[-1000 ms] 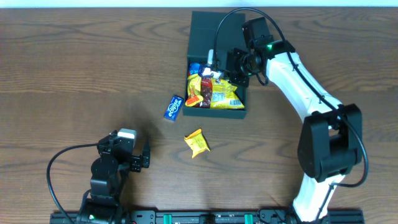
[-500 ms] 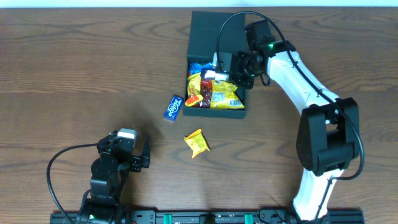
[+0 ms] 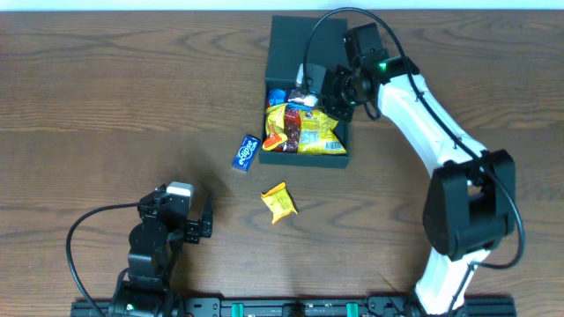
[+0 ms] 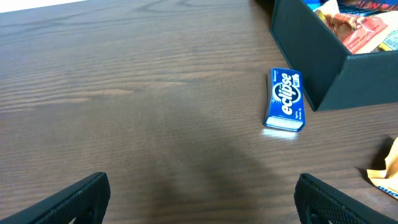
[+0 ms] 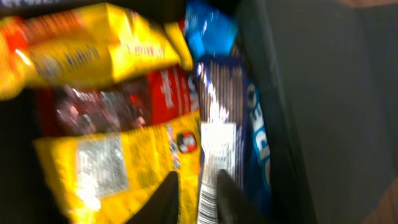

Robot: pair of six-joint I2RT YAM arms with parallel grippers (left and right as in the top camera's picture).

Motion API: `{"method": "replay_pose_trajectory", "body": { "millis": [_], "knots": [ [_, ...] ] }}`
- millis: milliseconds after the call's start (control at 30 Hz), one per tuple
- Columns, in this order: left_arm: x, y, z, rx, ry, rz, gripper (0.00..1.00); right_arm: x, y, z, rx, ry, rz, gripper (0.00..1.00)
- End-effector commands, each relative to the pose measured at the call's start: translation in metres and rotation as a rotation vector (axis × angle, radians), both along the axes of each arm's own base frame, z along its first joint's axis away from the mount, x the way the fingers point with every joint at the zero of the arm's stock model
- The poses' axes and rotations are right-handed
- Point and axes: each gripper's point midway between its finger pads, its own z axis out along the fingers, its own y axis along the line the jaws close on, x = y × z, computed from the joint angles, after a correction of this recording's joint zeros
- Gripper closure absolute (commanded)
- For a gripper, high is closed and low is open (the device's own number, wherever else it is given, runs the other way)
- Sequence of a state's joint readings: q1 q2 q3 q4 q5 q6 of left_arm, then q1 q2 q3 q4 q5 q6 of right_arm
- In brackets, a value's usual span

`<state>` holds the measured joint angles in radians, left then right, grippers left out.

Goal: Pack container
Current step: 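Lower the dark blue bar into the box beside the Oreo pack, then release the bar and press it down into the box with right gripper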

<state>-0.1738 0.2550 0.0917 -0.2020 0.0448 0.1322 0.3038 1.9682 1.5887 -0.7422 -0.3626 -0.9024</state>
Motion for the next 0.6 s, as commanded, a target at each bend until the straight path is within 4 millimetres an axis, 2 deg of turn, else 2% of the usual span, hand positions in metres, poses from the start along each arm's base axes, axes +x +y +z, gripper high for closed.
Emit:
{"method": "replay_pose_trajectory", "body": {
  "millis": [0, 67, 100, 133, 200, 233, 300, 400, 500, 567],
  "knots": [
    [-0.003, 0.003, -0.014, 0.019, 0.027, 0.009, 0.05, 0.001, 0.007, 0.03, 0.07, 0.001, -0.094, 0.79],
    [-0.003, 0.003, -0.014, 0.019, 0.027, 0.009, 0.05, -0.001, 0.01, 0.039, 0.097, 0.013, -0.138, 0.66],
    [-0.003, 0.003, -0.014, 0.019, 0.027, 0.009, 0.05, -0.002, 0.012, 0.042, 0.105, 0.018, -0.151, 0.65],
    [-0.003, 0.003, -0.014, 0.019, 0.027, 0.009, 0.05, -0.003, 0.013, 0.044, 0.107, 0.017, -0.157, 0.66],
    [-0.003, 0.003, -0.014, 0.019, 0.027, 0.009, 0.05, -0.003, 0.015, 0.044, 0.121, 0.034, -0.189, 0.93],
    [-0.003, 0.003, -0.014, 0.019, 0.027, 0.009, 0.05, -0.002, 0.016, 0.043, 0.146, 0.074, -0.255, 0.98],
    [-0.003, 0.003, -0.014, 0.019, 0.027, 0.009, 0.05, 0.004, 0.017, 0.042, 0.192, 0.114, -0.359, 0.98],
    [-0.003, 0.003, -0.014, 0.019, 0.027, 0.009, 0.05, 0.025, 0.021, 0.046, 0.347, 0.209, -0.635, 0.99],
    [-0.003, 0.003, -0.014, 0.019, 0.027, 0.009, 0.05, 0.045, 0.011, 0.031, 0.365, 0.209, -0.818, 0.98],
    [-0.003, 0.003, -0.014, 0.019, 0.027, 0.009, 0.05, 0.051, 0.007, 0.019, 0.375, 0.237, -0.918, 0.98]
  ]
}}
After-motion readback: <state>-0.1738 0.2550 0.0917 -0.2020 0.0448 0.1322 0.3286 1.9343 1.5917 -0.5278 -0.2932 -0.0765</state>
